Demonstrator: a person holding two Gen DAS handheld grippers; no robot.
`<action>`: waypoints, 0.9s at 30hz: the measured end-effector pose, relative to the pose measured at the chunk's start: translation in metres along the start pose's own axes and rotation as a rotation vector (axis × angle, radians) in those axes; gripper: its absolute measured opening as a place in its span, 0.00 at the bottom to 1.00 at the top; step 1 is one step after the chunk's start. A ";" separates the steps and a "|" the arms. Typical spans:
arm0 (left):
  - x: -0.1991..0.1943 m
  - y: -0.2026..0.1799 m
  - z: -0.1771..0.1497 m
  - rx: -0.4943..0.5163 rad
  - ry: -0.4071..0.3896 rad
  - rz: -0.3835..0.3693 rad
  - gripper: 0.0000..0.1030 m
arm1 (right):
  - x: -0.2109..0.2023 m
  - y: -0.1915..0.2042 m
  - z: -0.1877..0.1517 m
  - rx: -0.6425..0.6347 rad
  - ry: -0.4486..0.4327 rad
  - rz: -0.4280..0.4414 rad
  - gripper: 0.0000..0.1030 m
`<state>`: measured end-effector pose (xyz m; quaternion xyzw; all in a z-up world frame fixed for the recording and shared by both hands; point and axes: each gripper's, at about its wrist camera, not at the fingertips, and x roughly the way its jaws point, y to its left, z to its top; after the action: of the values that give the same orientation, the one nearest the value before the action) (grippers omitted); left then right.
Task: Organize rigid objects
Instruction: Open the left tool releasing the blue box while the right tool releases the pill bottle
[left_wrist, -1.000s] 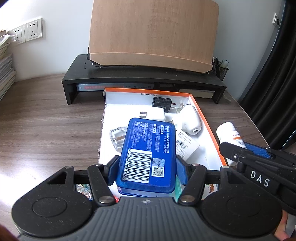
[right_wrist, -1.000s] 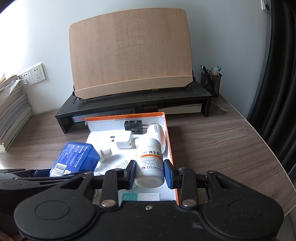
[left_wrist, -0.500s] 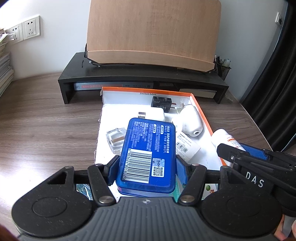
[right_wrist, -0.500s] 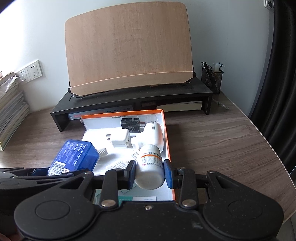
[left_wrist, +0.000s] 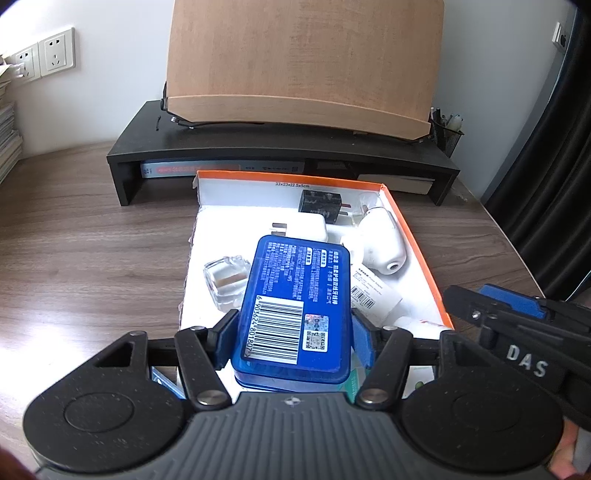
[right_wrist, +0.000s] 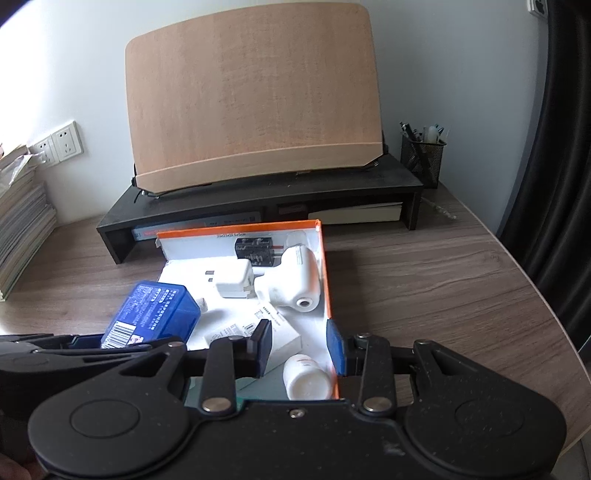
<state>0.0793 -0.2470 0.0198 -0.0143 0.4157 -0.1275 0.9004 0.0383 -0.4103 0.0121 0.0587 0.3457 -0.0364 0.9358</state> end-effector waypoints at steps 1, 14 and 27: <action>0.001 -0.001 0.000 0.001 -0.001 -0.001 0.60 | -0.003 -0.001 0.000 0.003 -0.005 0.000 0.40; -0.015 -0.018 0.000 0.016 -0.037 0.001 0.79 | -0.039 -0.018 0.003 0.014 -0.074 0.012 0.47; -0.074 -0.031 -0.031 -0.028 -0.051 0.136 1.00 | -0.074 -0.031 -0.024 -0.040 -0.049 0.092 0.57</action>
<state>0.0033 -0.2566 0.0585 -0.0016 0.3944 -0.0597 0.9170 -0.0365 -0.4358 0.0398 0.0547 0.3202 0.0122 0.9457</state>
